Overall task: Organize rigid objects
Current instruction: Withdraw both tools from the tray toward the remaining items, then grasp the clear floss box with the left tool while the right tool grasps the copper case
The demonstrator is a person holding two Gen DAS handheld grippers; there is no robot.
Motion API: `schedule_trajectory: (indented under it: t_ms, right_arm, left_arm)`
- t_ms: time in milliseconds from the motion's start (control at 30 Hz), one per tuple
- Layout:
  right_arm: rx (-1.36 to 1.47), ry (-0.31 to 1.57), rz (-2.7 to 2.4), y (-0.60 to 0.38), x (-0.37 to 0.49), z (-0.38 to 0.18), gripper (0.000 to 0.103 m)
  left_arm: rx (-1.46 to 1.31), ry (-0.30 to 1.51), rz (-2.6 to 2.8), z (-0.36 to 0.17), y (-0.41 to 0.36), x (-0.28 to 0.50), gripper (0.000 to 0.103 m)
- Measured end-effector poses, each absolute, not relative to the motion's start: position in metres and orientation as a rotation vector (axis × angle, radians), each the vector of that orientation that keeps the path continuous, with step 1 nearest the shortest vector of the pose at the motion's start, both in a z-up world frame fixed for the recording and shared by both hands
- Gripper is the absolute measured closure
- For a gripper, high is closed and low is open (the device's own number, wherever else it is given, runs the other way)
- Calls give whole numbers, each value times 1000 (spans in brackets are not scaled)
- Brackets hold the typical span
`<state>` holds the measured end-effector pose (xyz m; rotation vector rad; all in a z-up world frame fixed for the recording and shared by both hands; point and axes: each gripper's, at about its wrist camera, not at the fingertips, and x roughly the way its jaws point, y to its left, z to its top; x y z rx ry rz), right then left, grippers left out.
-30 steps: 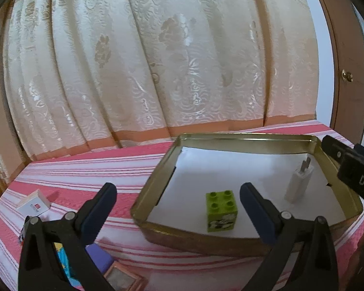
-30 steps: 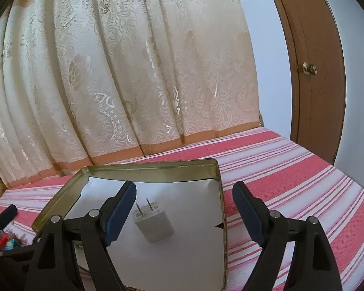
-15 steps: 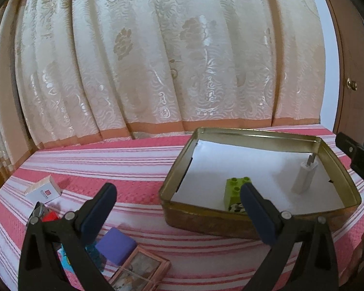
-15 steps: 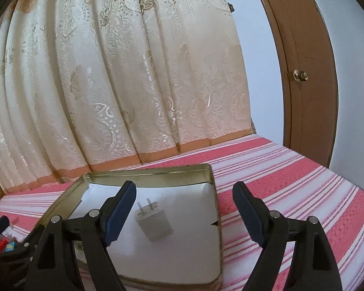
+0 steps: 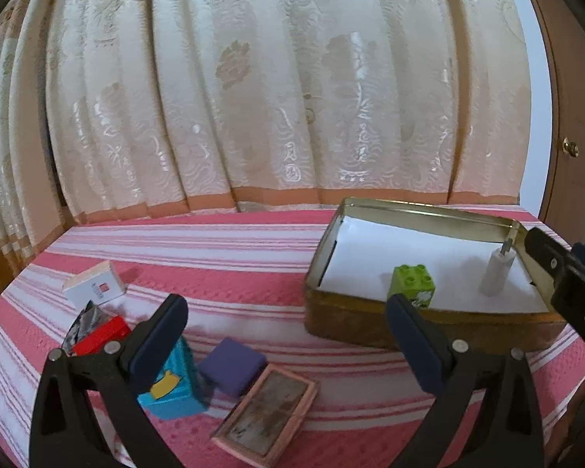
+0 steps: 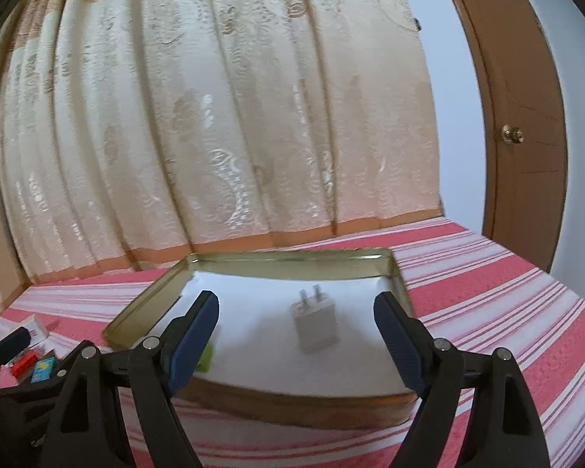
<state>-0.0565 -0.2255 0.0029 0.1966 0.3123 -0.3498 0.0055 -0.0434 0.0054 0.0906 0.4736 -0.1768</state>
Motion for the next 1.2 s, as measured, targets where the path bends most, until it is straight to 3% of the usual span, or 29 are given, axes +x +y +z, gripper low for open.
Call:
schedule_trajectory:
  t_ms: [533, 1200]
  right_arm:
    - [186, 387, -258, -184, -56, -2, 19]
    - [134, 686, 59, -102, -16, -31, 19]
  left_arm:
    - [51, 534, -127, -1, -2, -5, 0]
    - [16, 762, 51, -31, 105, -8, 0]
